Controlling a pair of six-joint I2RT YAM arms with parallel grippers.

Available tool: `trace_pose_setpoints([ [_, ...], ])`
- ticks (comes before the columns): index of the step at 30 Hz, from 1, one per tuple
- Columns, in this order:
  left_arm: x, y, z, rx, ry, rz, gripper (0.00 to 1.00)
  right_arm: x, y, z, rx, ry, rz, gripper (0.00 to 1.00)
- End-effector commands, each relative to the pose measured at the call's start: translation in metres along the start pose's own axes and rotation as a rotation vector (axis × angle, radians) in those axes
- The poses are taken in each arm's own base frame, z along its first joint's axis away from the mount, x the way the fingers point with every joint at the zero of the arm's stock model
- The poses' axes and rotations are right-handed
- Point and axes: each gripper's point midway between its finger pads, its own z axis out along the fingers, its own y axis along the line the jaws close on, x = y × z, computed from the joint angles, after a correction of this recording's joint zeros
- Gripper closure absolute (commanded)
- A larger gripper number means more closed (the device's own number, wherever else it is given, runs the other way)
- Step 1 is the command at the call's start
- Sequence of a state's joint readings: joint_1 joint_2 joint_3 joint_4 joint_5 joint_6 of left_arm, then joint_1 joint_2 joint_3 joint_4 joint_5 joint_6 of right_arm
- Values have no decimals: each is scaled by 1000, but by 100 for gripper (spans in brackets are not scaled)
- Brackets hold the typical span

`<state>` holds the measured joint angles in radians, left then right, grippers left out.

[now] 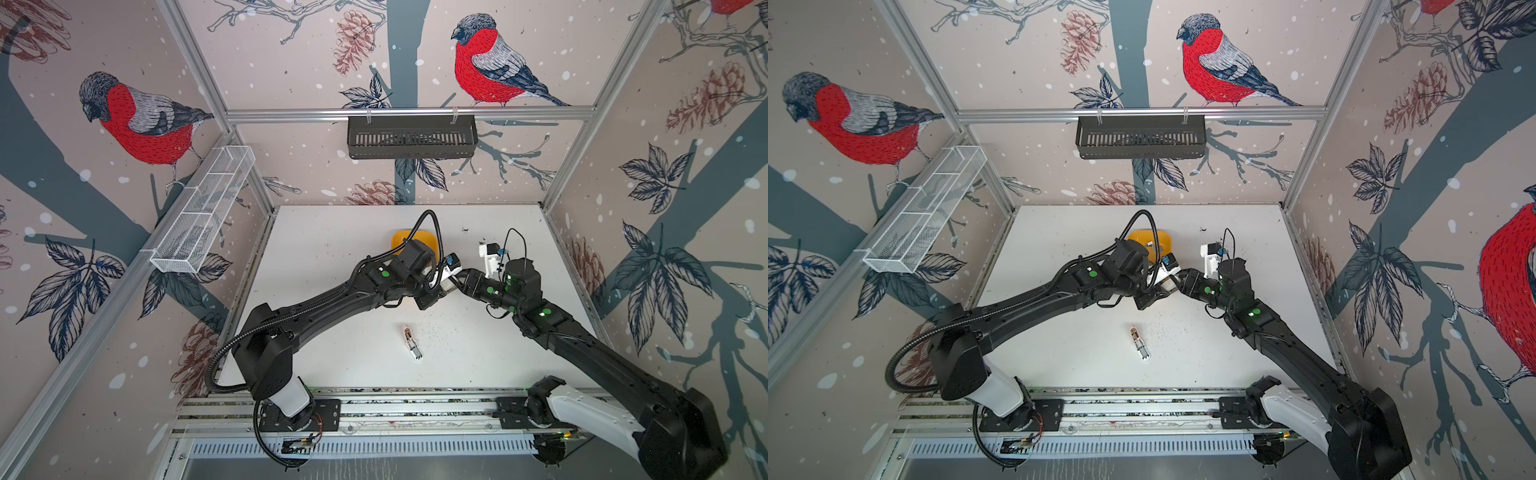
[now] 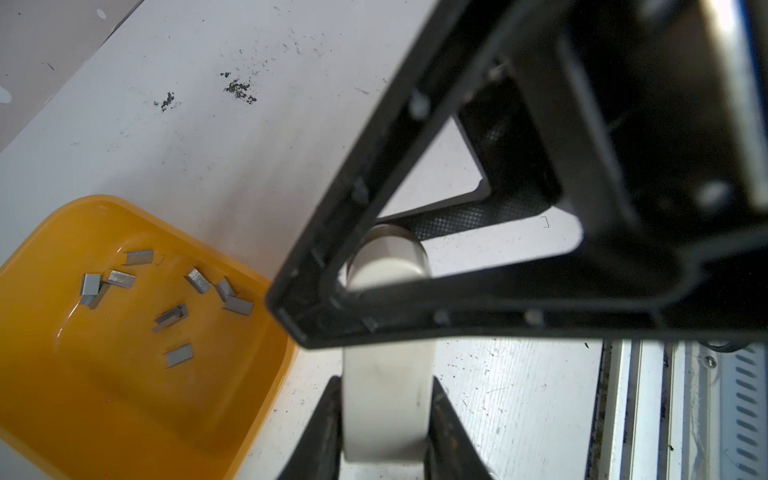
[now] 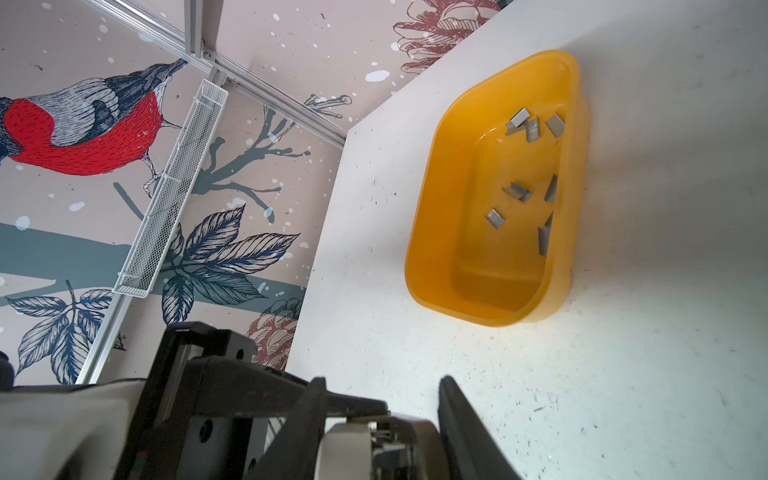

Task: Load the staples into the stapler

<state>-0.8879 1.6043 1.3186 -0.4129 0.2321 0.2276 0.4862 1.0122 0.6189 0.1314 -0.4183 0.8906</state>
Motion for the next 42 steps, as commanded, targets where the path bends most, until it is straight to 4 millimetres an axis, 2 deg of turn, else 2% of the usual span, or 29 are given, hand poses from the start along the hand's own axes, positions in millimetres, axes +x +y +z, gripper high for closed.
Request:
trace_pose_setpoints([
  [1, -6, 4, 0, -22, -24, 7, 82, -4, 14, 0, -57, -10, -11, 60],
  [11, -5, 3, 1, -18, -19, 9, 81, -2, 10, 1, -49, -8, -8, 64],
  [13, -4, 3, 2, -17, -15, 9, 81, -2, 10, 1, -47, -9, -7, 54],
  [20, -1, 3, 5, -15, -4, 10, 81, -3, 2, -5, -2, -25, -32, 41],
  [24, 1, 2, 9, -7, 3, 9, 82, -3, -16, -16, 73, -43, -55, 33],
  [27, 4, 2, 15, 2, 18, 17, 82, -2, -33, -32, 142, -65, -95, 31],
  [31, 14, -2, 30, 29, 68, 35, 81, -1, -50, -58, 234, -101, -160, 25],
  [36, 20, -5, 56, 48, 139, 62, 81, 6, -59, -83, 278, -155, -206, 13],
  [39, 21, -1, 74, 47, 172, 69, 81, 11, -63, -91, 285, -177, -195, 1],
  [42, 24, 4, 94, 51, 207, 76, 80, 17, -66, -97, 289, -186, -179, 0],
])
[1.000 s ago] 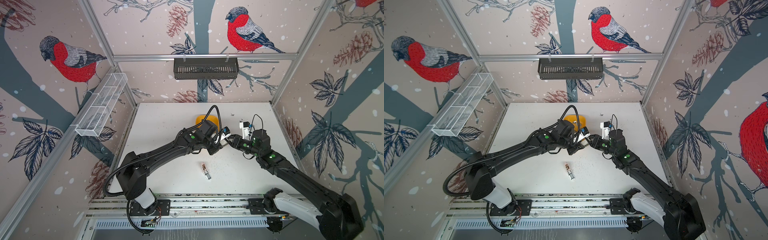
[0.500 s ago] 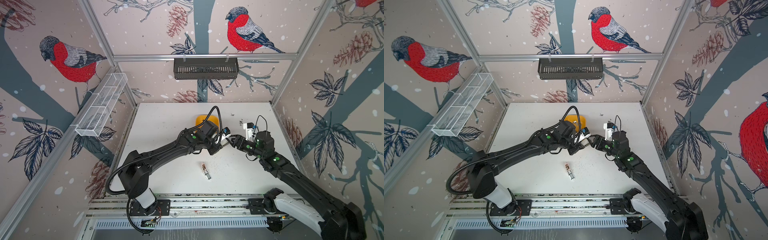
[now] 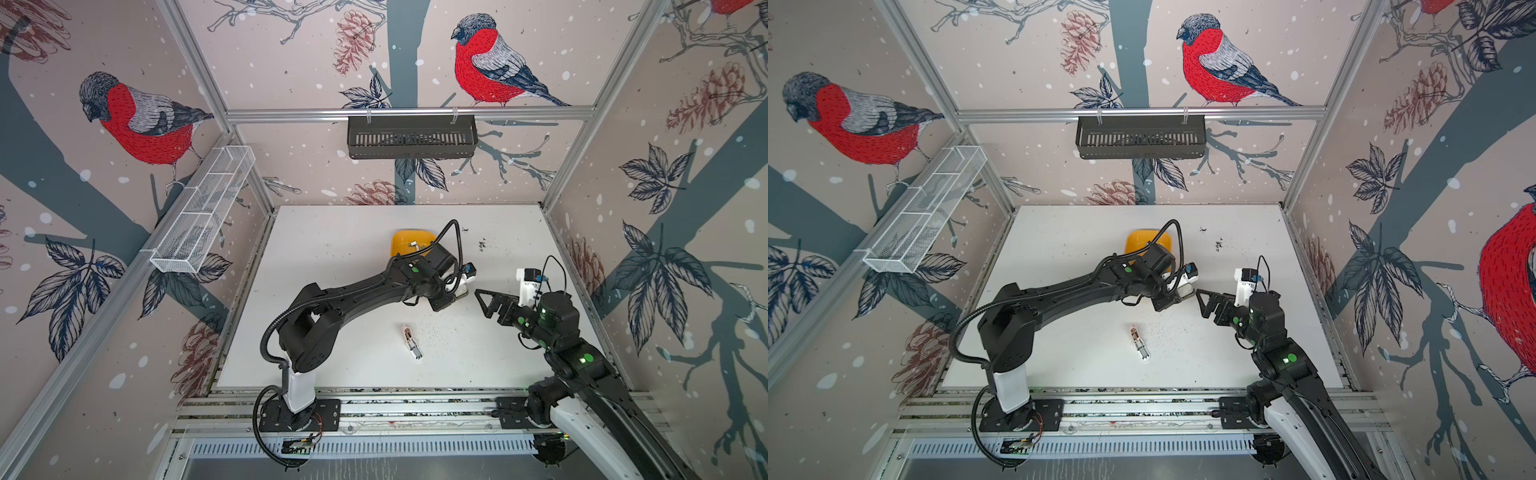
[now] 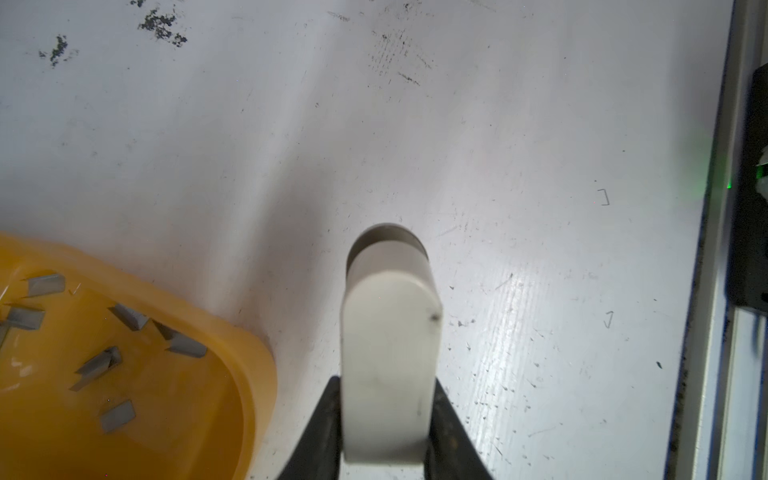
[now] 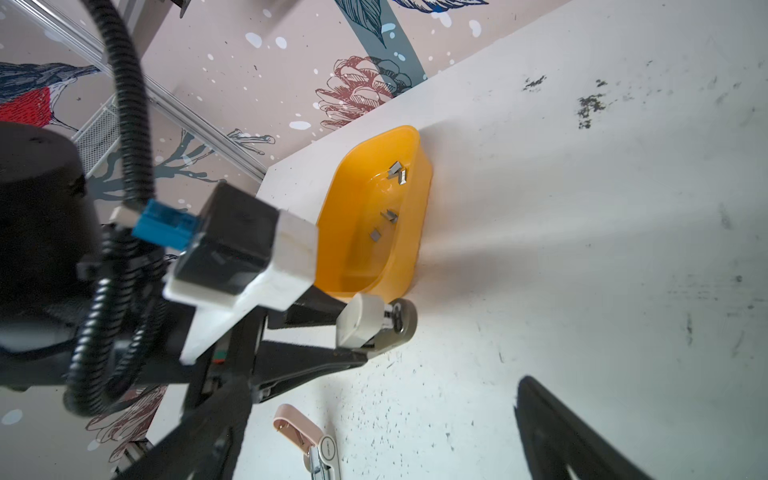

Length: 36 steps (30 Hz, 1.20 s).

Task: Load the staples into the stapler

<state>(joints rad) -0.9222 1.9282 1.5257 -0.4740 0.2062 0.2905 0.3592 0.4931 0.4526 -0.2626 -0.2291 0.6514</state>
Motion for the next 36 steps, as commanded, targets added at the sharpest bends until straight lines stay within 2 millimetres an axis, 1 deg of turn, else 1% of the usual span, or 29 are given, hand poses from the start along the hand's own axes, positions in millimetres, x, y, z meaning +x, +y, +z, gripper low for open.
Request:
trace_pose_setpoints([
  [1, 3, 3, 16, 7, 49, 30, 80, 7, -11, -4, 41, 6, 4, 0],
  [4, 7, 6, 35, 22, 80, 32, 80, 9, -12, -7, 45, -2, 25, 0],
  [8, 11, 5, 52, 52, 102, 39, 80, 12, -15, -8, 46, -9, 43, 0],
  [11, 17, 3, 62, 71, 132, 47, 79, 12, -17, -9, 57, -8, 36, 0],
  [14, 26, -3, 70, 106, 166, 62, 79, 9, -14, -10, 47, -14, 23, 0],
  [17, 32, -8, 75, 125, 186, 77, 78, 8, -13, -10, 46, -16, 19, 0],
  [25, 41, -7, 82, 124, 224, 90, 76, 10, -13, -9, 41, -6, 21, 0],
  [33, 42, -3, 85, 104, 233, 79, 67, 6, -9, -11, 44, -2, 2, 0],
  [36, 38, -1, 83, 91, 223, 73, 57, 6, -9, -11, 39, 1, -1, 0],
])
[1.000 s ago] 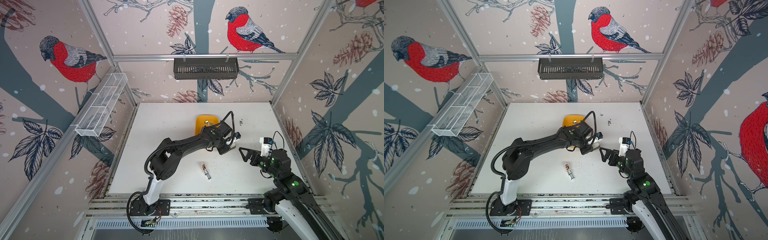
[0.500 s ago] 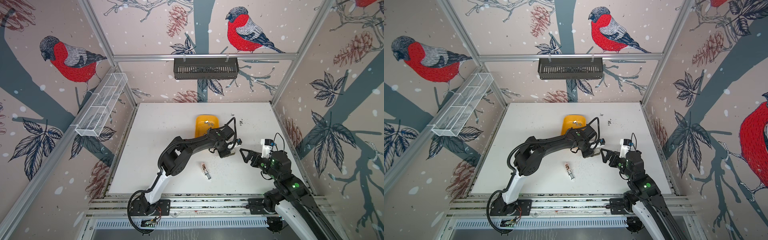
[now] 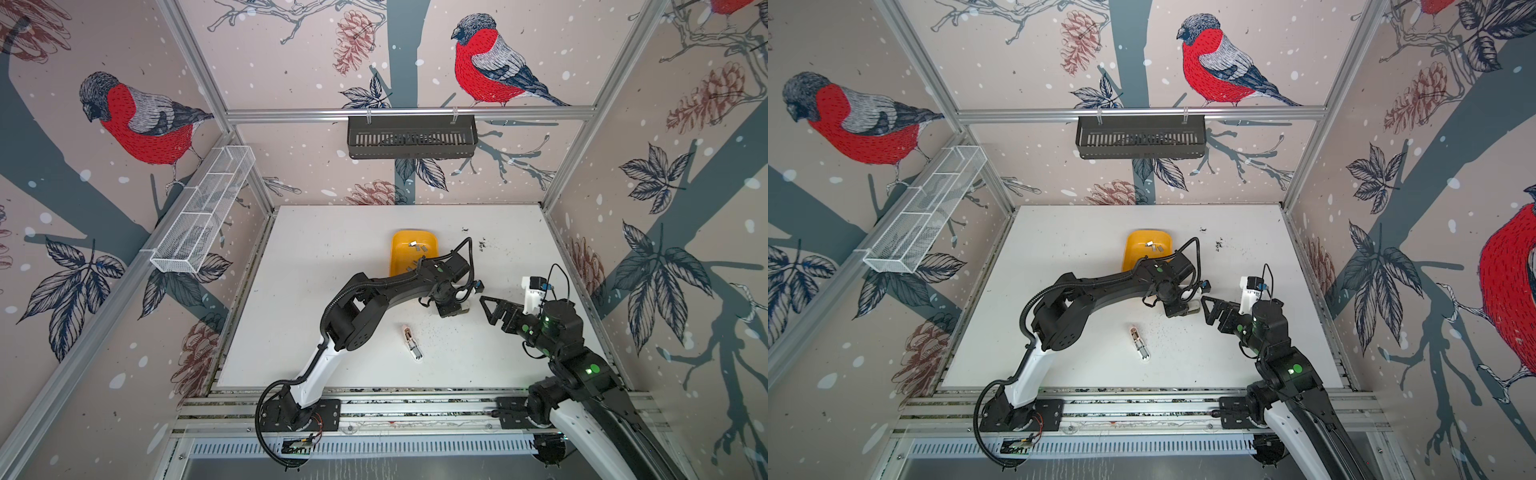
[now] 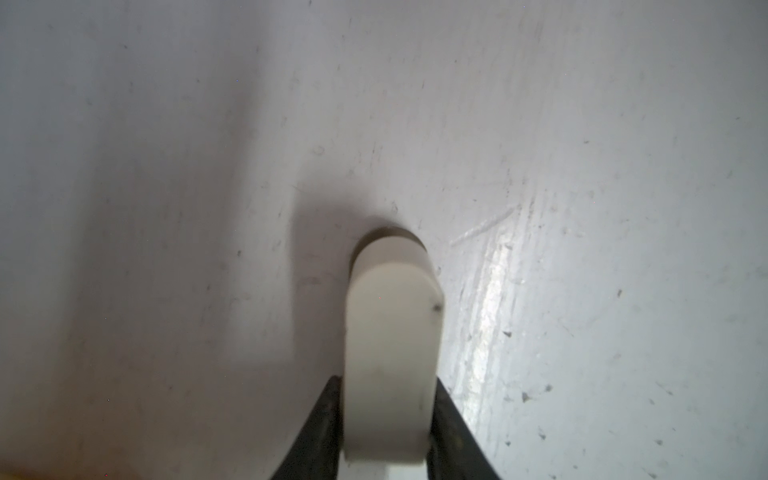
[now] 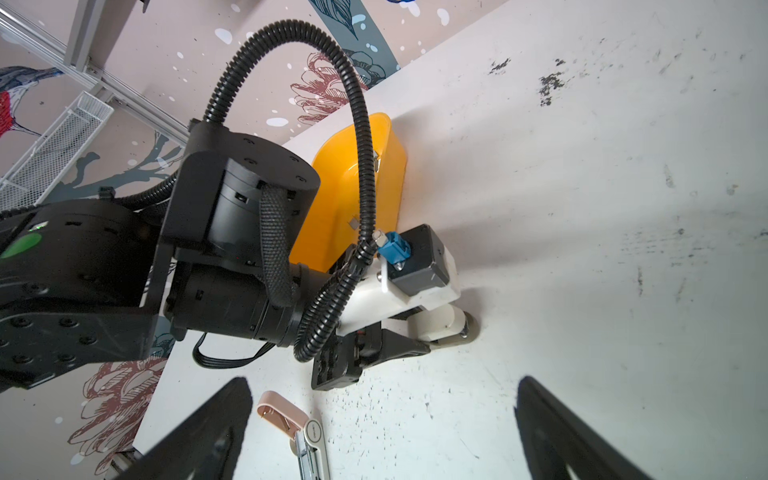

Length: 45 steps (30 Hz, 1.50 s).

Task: Load the staples into the stapler

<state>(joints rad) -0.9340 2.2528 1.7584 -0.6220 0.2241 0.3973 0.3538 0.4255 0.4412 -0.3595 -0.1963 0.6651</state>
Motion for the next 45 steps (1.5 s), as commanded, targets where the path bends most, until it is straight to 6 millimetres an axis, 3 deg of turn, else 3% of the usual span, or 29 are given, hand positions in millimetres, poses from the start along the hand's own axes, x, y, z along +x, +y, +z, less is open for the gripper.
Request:
trace_pose_setpoints([
  [1, 0, 1, -4, -14, 6, 5, 55, -3, 5, -1, -17, -6, -27, 0],
  [7, -12, 2, -23, -37, -39, -12, 49, -4, 10, -2, -44, -5, -55, 0],
  [14, -33, -8, -80, -45, -211, -96, 48, -2, 10, 2, -46, 1, -69, 1],
  [21, -27, -19, -131, -75, -344, -204, 47, 5, 13, 9, -35, 24, -97, 2],
  [27, -6, -34, -182, -95, -478, -293, 45, 21, 35, 21, -41, 68, -186, 3],
  [30, 12, -39, -211, -121, -548, -344, 44, 41, 52, 30, -58, 125, -264, 7],
  [35, 58, -40, -259, -234, -680, -482, 33, 87, 84, 40, -152, 228, -388, 19],
  [39, 84, -47, -294, -273, -786, -500, 31, 124, 98, 48, -189, 301, -488, 25],
  [45, 105, -65, -315, -267, -844, -458, 4, 159, 99, 65, -150, 390, -569, 38],
])
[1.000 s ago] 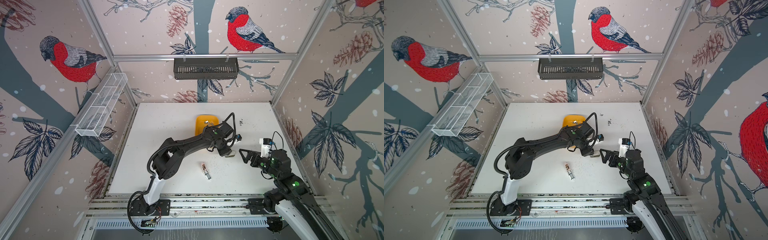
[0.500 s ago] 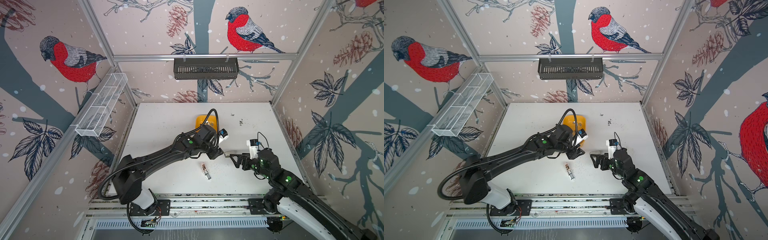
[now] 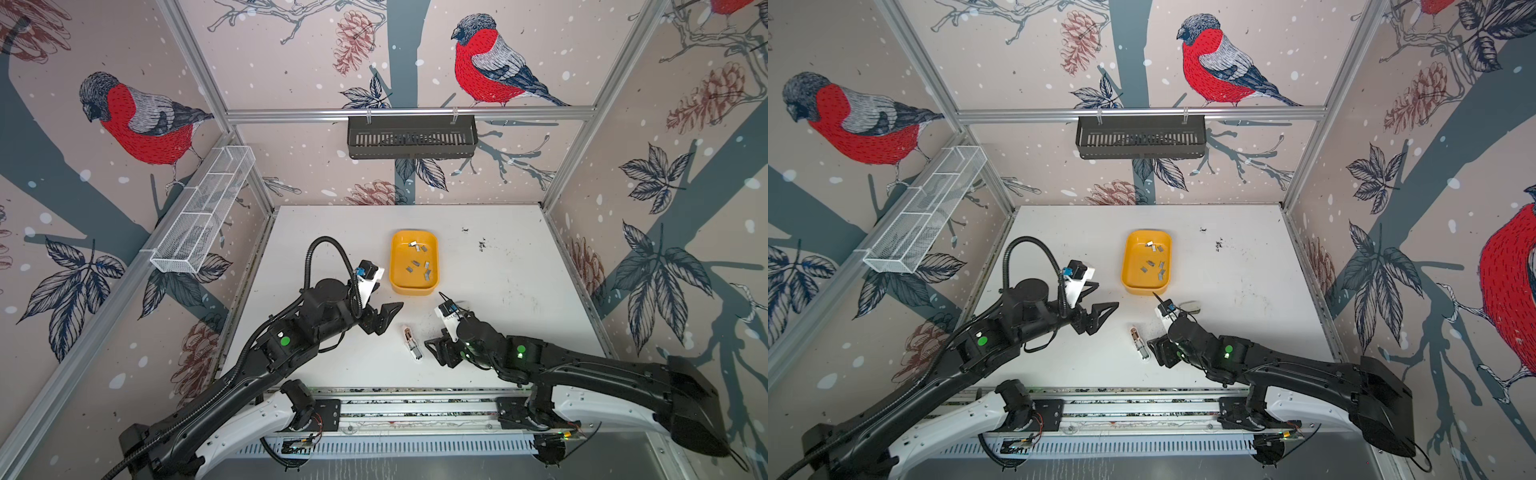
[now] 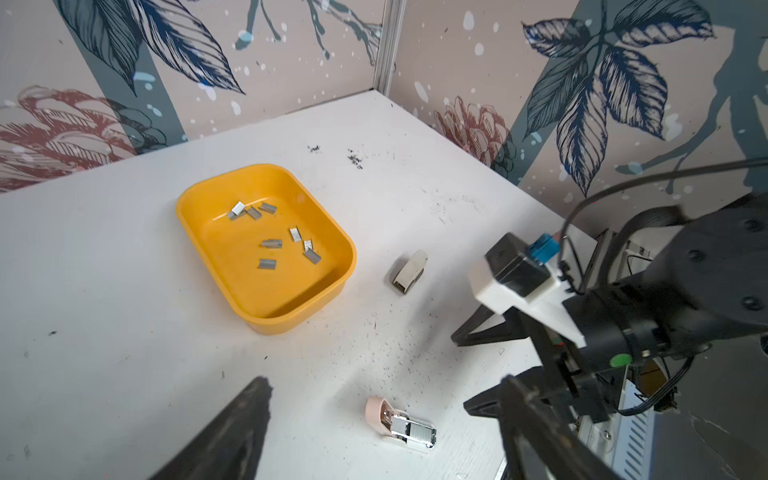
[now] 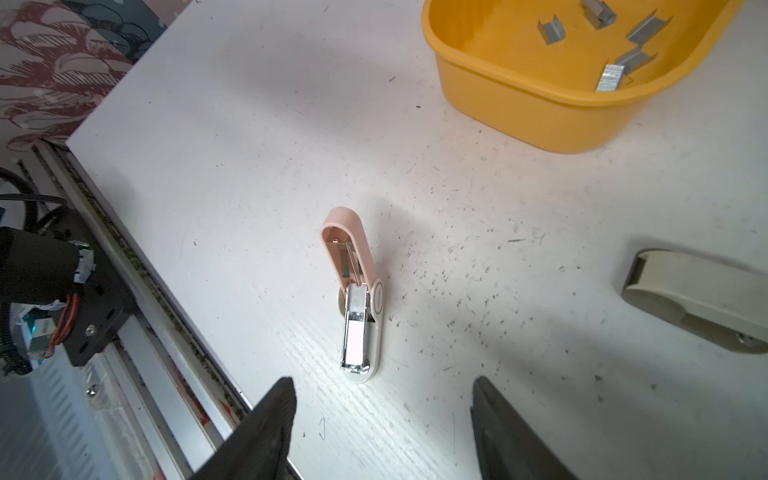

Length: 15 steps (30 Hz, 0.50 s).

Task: Load the staples into the stapler

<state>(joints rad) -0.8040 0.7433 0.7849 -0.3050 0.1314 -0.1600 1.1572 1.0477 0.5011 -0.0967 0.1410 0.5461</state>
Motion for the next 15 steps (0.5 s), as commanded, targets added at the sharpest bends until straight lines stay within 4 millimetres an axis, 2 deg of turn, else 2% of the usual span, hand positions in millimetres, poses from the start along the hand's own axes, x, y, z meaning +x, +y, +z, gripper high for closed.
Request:
trace_pose_setpoints([
  [1, 6, -5, -8, 34, -11, 5, 3, -4, 7, 13, 6, -23, -31, 39],
  [6, 19, -4, -10, 37, -27, 45, 3, 12, 19, 31, -12, 32, -44, 43],
  [12, 28, -4, -12, 45, -11, 49, 3, 32, 13, 42, 53, 106, -77, 47],
  [15, 26, -6, -14, 54, -22, 57, 3, 37, 13, 46, 61, 128, -82, 48],
])
